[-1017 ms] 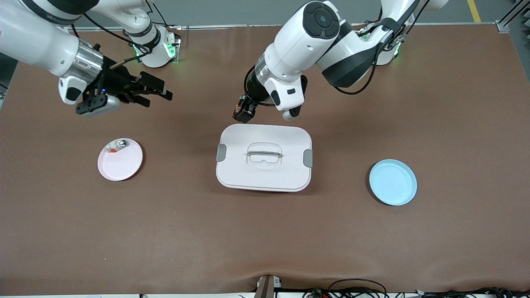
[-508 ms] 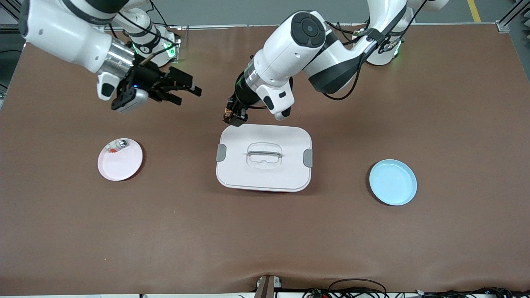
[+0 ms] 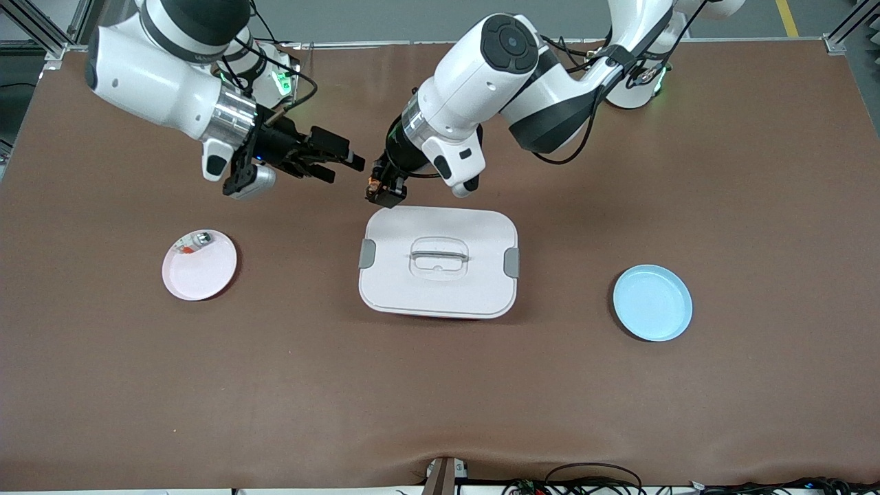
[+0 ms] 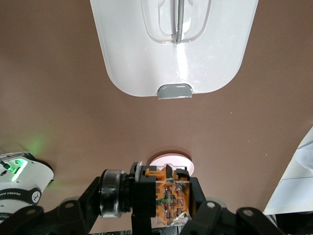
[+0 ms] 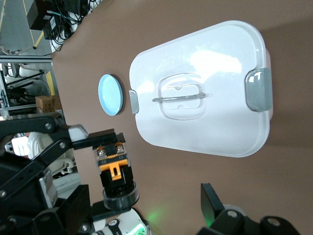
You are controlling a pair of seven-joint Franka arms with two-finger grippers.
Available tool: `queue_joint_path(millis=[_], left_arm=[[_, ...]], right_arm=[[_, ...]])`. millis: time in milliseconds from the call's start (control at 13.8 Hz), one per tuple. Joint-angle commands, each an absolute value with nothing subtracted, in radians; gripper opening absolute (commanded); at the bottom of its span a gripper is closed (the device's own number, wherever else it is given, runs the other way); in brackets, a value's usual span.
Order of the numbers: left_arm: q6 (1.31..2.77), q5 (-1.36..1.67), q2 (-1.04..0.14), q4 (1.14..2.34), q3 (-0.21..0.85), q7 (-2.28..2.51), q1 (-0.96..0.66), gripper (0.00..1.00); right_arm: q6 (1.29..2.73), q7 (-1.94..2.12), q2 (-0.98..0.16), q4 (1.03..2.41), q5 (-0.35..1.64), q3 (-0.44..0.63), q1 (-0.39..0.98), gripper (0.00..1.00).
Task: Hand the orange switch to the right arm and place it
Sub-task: 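Bring the switch to the right gripper and close the right gripper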
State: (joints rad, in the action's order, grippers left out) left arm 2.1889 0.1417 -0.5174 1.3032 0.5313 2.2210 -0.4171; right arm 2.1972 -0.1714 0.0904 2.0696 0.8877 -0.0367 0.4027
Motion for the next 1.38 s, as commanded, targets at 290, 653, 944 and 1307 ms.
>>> queue_joint_path(millis=[290, 653, 944, 1307], left_arm=[[2.192, 0.156, -0.523, 1.279, 0.529, 2.235, -0.426, 0.0], [2.192, 0.156, -0.519, 1.279, 0.531, 2.235, -0.426, 0.0], [2.187, 0.156, -0.514, 1.281, 0.531, 2.235, -0.426, 0.0], [2.186, 0.156, -0.512, 1.281, 0.532, 2.235, -0.425, 0.0]], right_arm=[[2.286, -0.206, 0.048, 2.056, 0.983, -0.028, 0.465, 1.0], [2.276, -0.203, 0.054, 2.048, 0.983, -0.028, 0.479, 1.0], [2.278, -0.201, 0.052, 2.049, 0.983, -0.028, 0.477, 0.97], [2.276, -0.201, 0.048, 2.04, 0.983, -0.026, 0.476, 0.23]])
